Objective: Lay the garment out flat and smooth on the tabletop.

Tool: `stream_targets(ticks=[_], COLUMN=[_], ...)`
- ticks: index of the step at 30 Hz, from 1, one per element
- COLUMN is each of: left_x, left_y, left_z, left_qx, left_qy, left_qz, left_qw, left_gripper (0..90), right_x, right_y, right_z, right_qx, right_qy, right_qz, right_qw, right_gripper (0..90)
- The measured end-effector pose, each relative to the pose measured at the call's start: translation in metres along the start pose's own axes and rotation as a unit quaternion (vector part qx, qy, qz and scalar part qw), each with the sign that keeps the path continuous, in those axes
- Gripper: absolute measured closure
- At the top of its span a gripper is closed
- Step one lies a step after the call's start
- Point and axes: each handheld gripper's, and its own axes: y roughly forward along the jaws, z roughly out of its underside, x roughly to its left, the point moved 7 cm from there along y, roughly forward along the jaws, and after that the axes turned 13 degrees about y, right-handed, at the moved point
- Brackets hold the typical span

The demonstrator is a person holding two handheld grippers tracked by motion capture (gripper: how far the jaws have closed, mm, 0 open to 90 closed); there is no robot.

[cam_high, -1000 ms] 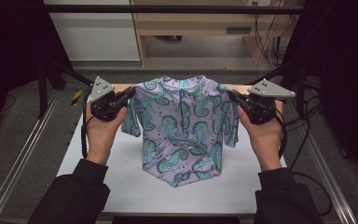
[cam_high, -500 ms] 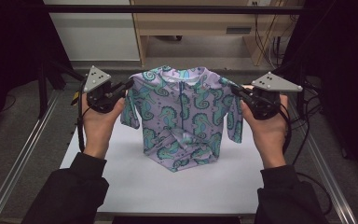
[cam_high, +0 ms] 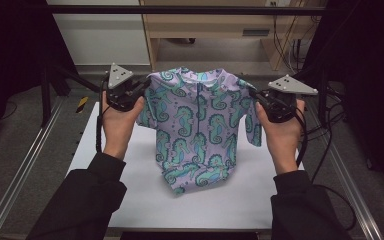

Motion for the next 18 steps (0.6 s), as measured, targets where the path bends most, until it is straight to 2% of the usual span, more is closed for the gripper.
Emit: stream_targets(ticks=[5,11,18], left_x=[-0.001,0.000,0.003], left_y=[0.010,0.020,0.029], left_z=[0.008,0.018,0.025], left_qx=[-0.005,-0.006,0.001], left_qy=[-0.012,-0.021,-0.031], left_qz=[-0.016,-0.028,-0.027], left_qw=[0.9998,0.9993,0.9992], left_gripper=[90.0,89.9,89.9], right_x=[-0.006,-0.010,-0.014], right_y=[0.015,0.024,0.031], right_z=[0.009,0.015,0.019], right_qx=[-0.009,-0.013,-0.005], right_qy=[0.014,0.024,0.027], right_qz=[0.019,0.027,0.029], right_qw=[0.9997,0.9992,0.9992], right_gripper=[89.8,89.7,89.8])
